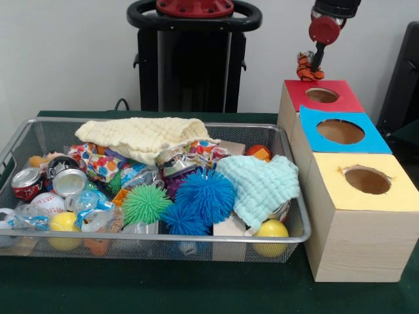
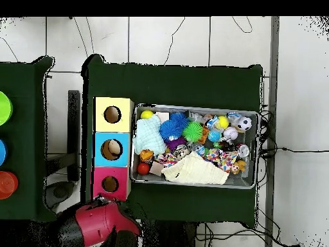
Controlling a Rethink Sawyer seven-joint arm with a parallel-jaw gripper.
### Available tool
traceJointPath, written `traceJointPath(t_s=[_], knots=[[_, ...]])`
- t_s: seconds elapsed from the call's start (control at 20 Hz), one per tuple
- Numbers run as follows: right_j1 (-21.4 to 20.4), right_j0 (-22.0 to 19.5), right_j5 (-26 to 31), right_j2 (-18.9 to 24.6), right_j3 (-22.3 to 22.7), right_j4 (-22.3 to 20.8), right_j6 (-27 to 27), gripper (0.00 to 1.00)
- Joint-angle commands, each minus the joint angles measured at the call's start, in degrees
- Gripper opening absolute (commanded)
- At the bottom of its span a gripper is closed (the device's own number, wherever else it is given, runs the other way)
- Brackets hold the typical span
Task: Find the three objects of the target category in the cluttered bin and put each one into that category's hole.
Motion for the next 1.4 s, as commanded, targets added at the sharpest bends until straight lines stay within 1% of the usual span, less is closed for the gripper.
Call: traceJointPath(t_s=[0.05, 0.2, 0.4, 0.6, 0.75, 0.85, 0.95, 1.05, 1.25, 1.4], knots=[[2.62, -0.48, 9.25, -0.57, -12.2, 2.88, 14.88, 0.0], [2.57, -0.99, 12.08, -0.55, -14.34, 2.53, 13.92, 0.0], [3.26, -1.79, 13.8, -0.11, -16.37, 2.27, 13.25, 0.0], [1.94, -2.99, 15.6, 0.35, -16.21, 2.24, 11.95, 0.0], [2.76, -3.44, 13.66, 0.55, -15.51, 1.95, 12.1, 0.0], [4.1, -3.68, 11.06, 0.74, -14.84, 1.51, 12.4, 0.0], [4.54, -4.12, 8.64, 1.07, -13.51, 1.18, 12.36, 0.0], [4.09, -4.61, 7.11, 1.45, -11.93, 1.18, 12.2, 0.0], [4.48, -3.97, 4.49, 0.9, -10.18, 0.14, 13.17, 0.0], [5.65, -3.24, 2.0, 0.34, -9.33, -0.48, 14.3, 0.0]])
